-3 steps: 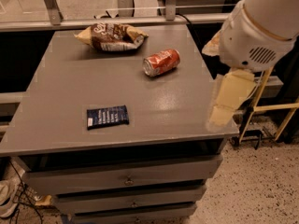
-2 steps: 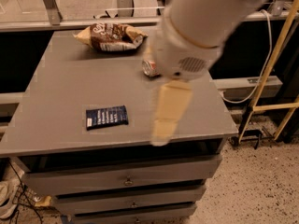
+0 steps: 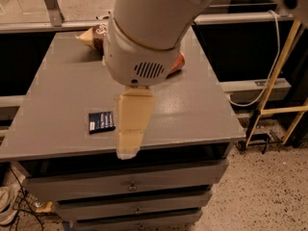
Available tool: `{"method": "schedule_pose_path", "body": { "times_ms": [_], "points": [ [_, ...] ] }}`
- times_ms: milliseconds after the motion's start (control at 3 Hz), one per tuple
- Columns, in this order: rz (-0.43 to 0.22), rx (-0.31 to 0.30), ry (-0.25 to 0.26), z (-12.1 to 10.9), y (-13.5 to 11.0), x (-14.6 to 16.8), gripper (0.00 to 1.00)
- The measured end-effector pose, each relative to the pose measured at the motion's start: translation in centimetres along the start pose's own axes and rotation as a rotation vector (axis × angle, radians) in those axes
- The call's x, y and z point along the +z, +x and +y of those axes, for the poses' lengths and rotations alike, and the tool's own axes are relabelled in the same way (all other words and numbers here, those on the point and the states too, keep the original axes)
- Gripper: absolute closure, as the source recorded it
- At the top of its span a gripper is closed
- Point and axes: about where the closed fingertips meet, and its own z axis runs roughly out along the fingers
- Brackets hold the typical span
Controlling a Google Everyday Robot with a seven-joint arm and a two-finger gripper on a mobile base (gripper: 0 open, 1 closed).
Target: Pick rxbar blueberry
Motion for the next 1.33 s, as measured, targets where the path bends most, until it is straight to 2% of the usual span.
{"method": "schedule_pose_path", "body": {
  "times_ms": [333,667,1000,1333],
  "points": [
    [0.007,0.001,-0.011,-1.5,0.2,1.5,0.0],
    [0.0,0.002,-0.059,-4.3,1.1,5.5,0.0],
    [0.004,0.039,-0.105,-7.7,2.7,12.0,0.0],
    [0.003,0.062,-0.122,-9.4,3.2,15.9,0.0]
  ]
}}
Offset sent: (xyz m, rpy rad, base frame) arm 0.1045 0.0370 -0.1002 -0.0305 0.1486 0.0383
